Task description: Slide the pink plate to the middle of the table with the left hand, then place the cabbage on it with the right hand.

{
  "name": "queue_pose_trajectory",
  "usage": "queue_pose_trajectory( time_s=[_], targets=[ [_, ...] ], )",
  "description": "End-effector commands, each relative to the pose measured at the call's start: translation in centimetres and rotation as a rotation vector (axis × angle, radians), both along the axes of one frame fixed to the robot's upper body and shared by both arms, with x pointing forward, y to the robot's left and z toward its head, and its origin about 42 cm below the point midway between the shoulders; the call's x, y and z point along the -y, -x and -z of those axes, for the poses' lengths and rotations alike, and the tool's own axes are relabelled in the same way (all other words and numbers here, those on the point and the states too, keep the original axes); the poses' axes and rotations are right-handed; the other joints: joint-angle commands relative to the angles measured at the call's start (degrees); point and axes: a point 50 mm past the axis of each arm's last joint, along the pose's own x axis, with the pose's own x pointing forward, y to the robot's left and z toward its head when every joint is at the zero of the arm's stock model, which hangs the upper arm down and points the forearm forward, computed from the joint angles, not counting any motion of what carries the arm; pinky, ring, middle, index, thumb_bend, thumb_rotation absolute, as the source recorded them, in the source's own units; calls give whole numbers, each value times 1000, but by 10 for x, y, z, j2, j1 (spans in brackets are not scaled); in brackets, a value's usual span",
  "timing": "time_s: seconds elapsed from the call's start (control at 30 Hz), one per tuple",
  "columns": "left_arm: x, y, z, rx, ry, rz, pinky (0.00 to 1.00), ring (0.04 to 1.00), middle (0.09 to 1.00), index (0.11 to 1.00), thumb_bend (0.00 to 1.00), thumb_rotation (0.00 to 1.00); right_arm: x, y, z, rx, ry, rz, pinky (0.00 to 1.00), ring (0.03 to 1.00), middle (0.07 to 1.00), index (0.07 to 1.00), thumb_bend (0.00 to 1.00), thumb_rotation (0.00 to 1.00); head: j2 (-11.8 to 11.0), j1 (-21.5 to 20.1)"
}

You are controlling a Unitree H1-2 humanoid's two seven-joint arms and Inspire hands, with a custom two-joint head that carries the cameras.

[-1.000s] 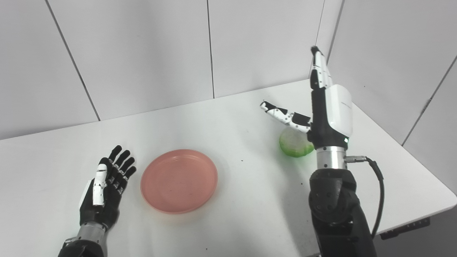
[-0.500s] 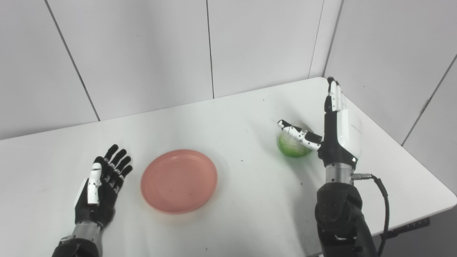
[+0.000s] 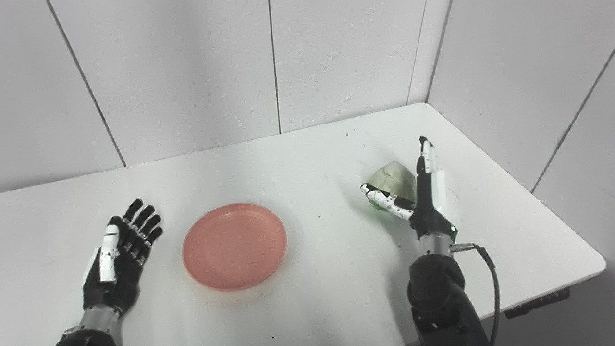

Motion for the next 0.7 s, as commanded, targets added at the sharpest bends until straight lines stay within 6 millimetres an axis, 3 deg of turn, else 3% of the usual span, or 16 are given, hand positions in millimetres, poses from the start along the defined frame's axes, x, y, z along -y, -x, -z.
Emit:
queue_pose_trajectory(
  time_s=[0.0, 0.67],
  targets=[
    [-11, 18, 30, -137, -15, -6, 929, 916, 920, 902, 426, 1000, -2, -12, -17, 70, 10, 7, 814, 974, 1000, 1000, 1000, 526, 1, 1],
    [-20, 21, 27, -138, -25, 0, 912, 901, 906, 888, 428, 1000, 6, -31, -13, 15, 36, 41, 753, 946, 1000, 1000, 1000, 524, 14, -7]
  ],
)
